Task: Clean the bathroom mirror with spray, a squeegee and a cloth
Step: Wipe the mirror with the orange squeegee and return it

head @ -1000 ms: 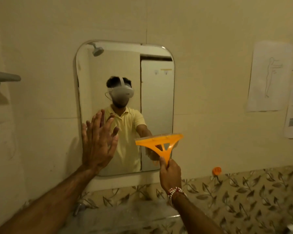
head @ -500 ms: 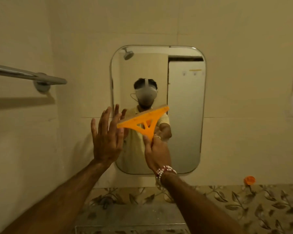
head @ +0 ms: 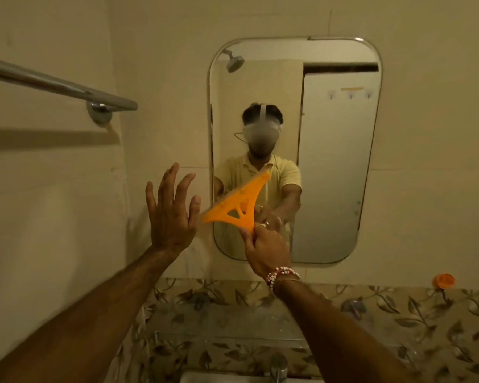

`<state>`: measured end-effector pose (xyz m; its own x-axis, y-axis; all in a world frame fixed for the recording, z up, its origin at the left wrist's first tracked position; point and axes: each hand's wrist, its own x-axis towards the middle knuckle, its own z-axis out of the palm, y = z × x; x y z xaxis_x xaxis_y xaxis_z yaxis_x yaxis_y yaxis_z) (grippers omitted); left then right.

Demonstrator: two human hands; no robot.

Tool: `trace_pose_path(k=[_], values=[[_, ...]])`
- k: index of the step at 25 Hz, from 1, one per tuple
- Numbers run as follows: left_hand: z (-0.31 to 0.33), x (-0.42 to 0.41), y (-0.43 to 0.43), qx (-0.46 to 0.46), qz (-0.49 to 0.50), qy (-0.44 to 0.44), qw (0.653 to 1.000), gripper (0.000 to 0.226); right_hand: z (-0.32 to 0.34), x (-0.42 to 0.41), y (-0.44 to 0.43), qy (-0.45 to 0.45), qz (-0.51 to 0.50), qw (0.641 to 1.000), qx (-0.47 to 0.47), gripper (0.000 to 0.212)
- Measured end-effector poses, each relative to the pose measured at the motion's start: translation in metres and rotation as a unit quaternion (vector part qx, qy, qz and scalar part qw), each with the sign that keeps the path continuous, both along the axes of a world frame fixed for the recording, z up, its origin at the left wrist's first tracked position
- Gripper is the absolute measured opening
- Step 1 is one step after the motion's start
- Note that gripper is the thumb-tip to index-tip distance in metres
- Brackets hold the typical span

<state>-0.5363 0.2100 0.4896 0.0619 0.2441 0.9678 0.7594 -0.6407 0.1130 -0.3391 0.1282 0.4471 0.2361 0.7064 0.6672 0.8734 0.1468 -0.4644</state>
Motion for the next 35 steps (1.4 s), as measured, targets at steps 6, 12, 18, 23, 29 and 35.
trace_pose_path(k=[6, 12, 18, 23, 29, 35], values=[[-0.013, 0.015, -0.004, -0.013, -0.004, 0.011, 1.000, 0.047, -0.073, 0.037, -0.027, -0.093, -0.028, 0.990, -0.102, 0.045], [-0.015, 0.027, -0.008, -0.019, -0.010, 0.012, 1.000, 0.049, -0.049, 0.041, -0.035, -0.218, -0.027, 0.972, -0.084, 0.045], [-0.018, 0.058, -0.012, -0.011, -0.033, 0.023, 0.999, 0.050, 0.002, 0.039, -0.023, -0.316, -0.002, 0.948, -0.029, 0.044], [-0.026, 0.078, -0.012, -0.026, -0.047, 0.020, 0.998, 0.050, -0.001, 0.055, -0.026, -0.320, -0.009, 0.946, -0.040, 0.045], [-0.020, 0.107, -0.019, -0.023, -0.055, 0.030, 0.998, 0.049, 0.001, 0.100, -0.041, -0.348, -0.025, 0.936, -0.050, 0.045], [-0.017, 0.152, -0.031, 0.002, -0.076, 0.021, 0.997, 0.047, -0.001, 0.165, -0.072, -0.382, -0.074, 0.920, -0.041, 0.044]])
